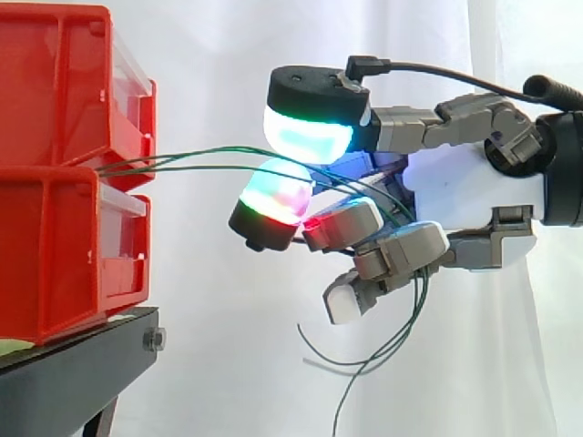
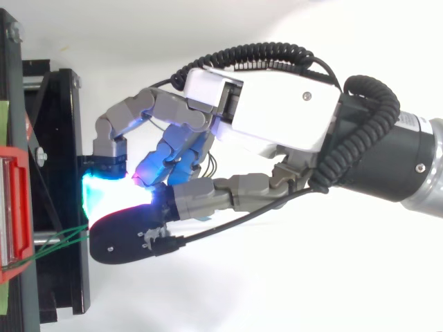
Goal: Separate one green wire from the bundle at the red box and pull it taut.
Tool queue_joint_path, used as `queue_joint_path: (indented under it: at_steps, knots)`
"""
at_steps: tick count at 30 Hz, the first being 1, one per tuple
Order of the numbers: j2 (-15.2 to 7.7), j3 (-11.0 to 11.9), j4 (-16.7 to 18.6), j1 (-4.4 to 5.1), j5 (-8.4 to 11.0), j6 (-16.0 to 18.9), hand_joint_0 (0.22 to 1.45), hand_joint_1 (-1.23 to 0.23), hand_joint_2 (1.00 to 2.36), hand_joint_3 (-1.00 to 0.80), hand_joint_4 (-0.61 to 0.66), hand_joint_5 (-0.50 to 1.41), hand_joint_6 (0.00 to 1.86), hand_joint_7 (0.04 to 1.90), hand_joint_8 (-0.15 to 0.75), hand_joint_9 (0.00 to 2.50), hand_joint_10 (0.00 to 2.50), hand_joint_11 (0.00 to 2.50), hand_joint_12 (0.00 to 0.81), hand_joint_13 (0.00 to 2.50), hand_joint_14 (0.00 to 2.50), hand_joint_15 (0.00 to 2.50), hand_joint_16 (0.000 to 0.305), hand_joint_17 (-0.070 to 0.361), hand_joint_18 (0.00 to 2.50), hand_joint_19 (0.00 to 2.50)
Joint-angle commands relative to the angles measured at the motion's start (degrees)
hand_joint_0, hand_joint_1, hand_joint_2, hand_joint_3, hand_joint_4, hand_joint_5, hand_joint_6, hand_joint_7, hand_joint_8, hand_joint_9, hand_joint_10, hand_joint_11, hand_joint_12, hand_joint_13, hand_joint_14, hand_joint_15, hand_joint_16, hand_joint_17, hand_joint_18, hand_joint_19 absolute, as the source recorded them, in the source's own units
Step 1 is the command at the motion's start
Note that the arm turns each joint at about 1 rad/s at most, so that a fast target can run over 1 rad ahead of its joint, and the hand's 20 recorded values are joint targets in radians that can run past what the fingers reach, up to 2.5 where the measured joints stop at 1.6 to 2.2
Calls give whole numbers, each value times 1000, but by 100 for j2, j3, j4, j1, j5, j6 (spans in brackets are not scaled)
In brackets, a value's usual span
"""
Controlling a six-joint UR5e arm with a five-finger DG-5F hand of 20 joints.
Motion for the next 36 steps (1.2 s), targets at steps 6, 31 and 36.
queue_joint_path:
  at_steps: [6,31,36]
  knots:
    - [2,-9,-9,0,0,-2,627,-686,1017,-265,161,-225,891,987,288,1156,0,1660,322,1444,9,1525,56,126,881,539]
    - [-16,-132,132,18,17,-20,633,-694,1007,-426,159,-225,894,971,272,1112,420,1633,314,1495,5,1605,55,124,904,546]
    - [-16,-510,633,53,35,-2,649,-748,1012,-350,142,-226,896,983,276,1104,421,1641,318,1487,6,1601,56,125,903,537]
